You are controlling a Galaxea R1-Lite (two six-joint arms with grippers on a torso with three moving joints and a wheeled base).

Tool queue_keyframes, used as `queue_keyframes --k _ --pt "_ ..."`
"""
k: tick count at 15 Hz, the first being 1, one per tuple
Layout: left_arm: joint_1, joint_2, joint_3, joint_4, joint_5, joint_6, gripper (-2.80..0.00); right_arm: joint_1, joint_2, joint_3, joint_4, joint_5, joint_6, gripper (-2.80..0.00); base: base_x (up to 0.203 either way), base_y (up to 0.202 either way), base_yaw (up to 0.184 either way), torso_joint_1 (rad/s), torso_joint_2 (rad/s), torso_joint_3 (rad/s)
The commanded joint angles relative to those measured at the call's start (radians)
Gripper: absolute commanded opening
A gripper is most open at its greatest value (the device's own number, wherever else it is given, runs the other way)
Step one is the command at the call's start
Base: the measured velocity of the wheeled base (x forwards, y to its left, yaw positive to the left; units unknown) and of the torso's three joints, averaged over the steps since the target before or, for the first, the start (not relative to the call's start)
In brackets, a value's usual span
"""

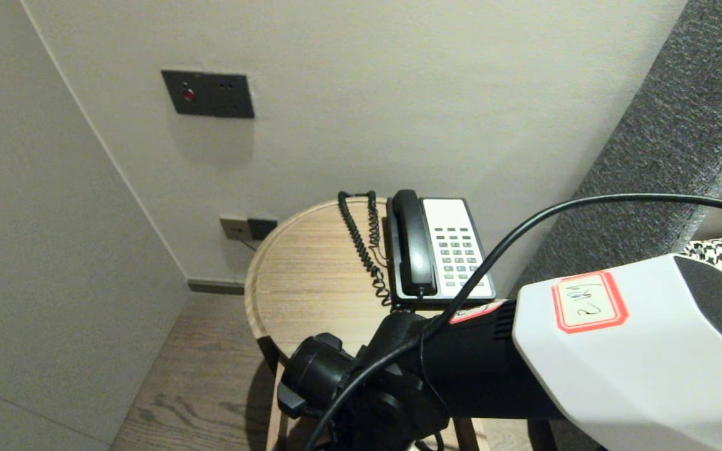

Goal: Take the remote control out of the drawer one by one and place them on the table

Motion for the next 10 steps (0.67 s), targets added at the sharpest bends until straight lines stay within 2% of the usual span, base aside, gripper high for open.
queue_keyframes --k 1,6,10 --pt "0.0 -0.002 0.0 -0.001 0.0 0.0 -2.8 -0.005 -0.029 0.0 0.027 -0.003 0.005 -2.8 0.0 0.0 0.0 0.0 0.0 0.0" --pt "0.0 -0.002 0.0 -0.001 0.0 0.0 -2.8 -0.017 -0.05 0.014 0.04 -0.032 0.006 -2.8 0.0 0.0 0.0 0.0 0.0 0.0" --pt "0.0 -0.002 0.0 -0.001 0.0 0.0 -2.8 -0.066 -0.086 0.014 0.047 -0.033 0.005 -2.8 0.0 0.0 0.0 0.0 0.0 0.0"
